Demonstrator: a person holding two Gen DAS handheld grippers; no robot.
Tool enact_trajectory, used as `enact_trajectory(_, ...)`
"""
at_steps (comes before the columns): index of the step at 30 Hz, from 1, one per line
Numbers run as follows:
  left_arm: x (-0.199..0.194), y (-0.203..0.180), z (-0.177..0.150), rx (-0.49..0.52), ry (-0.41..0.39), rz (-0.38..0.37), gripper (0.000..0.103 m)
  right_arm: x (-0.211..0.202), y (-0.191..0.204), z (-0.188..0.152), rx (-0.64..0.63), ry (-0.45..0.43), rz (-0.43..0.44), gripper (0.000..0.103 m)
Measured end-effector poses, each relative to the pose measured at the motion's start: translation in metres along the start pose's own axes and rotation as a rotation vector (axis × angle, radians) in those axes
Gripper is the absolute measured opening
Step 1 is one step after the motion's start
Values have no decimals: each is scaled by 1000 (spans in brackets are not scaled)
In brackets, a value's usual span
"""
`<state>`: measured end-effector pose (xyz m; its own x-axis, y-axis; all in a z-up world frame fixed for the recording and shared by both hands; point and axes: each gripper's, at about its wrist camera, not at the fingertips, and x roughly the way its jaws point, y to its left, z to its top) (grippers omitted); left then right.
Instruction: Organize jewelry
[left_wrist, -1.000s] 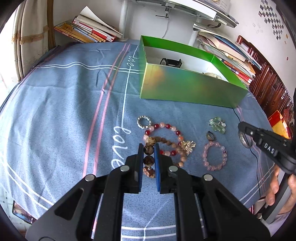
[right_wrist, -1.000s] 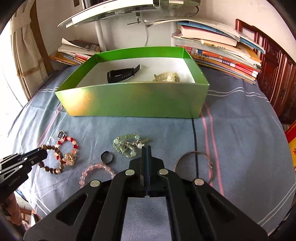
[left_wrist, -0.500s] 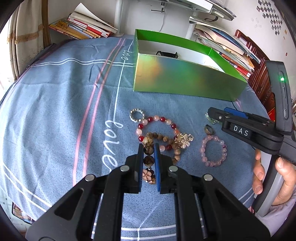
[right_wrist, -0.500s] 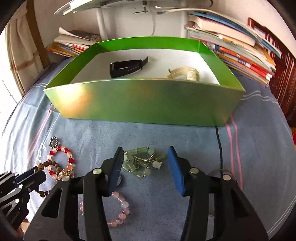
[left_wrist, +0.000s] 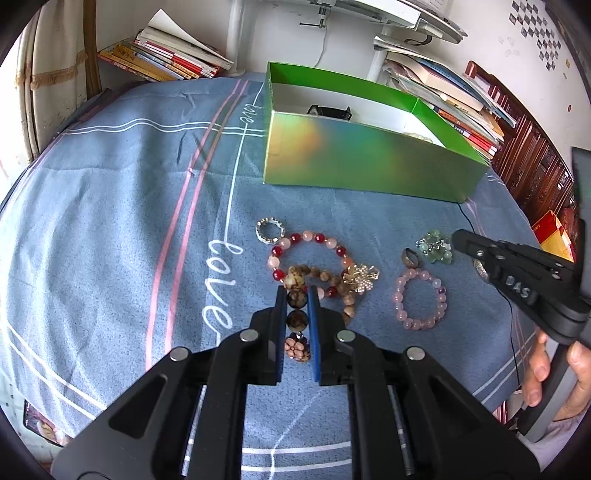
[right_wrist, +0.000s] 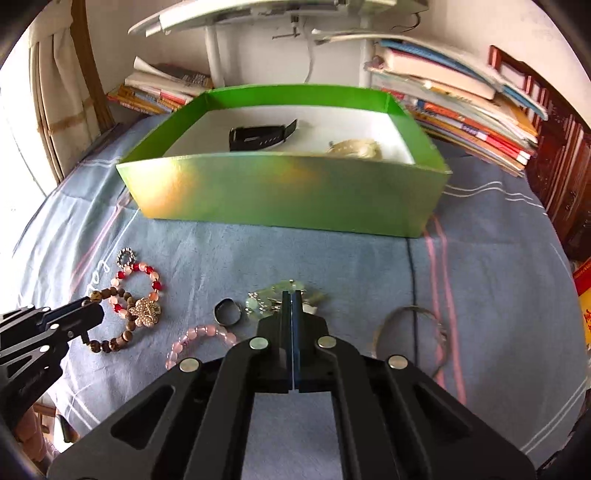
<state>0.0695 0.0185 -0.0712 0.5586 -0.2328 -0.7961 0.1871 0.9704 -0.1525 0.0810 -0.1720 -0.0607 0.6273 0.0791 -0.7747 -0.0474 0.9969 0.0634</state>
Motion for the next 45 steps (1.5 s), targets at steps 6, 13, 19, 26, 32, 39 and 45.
enact_trajectory(6,-5,-4,-1,10,-9,-3,11,-11,-9,-2,21,-24,-15,1)
enact_trajectory(13,-9,-5,-1,13,-15,1,11,-9,-12,-11,36,-7,-4,1)
enact_trajectory(19,-10,-6,-1,14,-16,0,11,-12,-12,-11,39,-13,1,1)
enact_trajectory(26,-20,-6,2,13,-36,0,11,-12,-12,-12,37,-8,7,1)
enact_trajectory(32,-26,-8,4,21,-50,-5,11,-13,-10,-13,33,-8,13,1)
enact_trajectory(39,-26,-9,4,25,-52,-8,11,-11,-8,-13,26,-1,18,1)
enact_trajectory(45,-26,-9,4,25,-52,-7,11,-9,-8,-15,25,6,23,1)
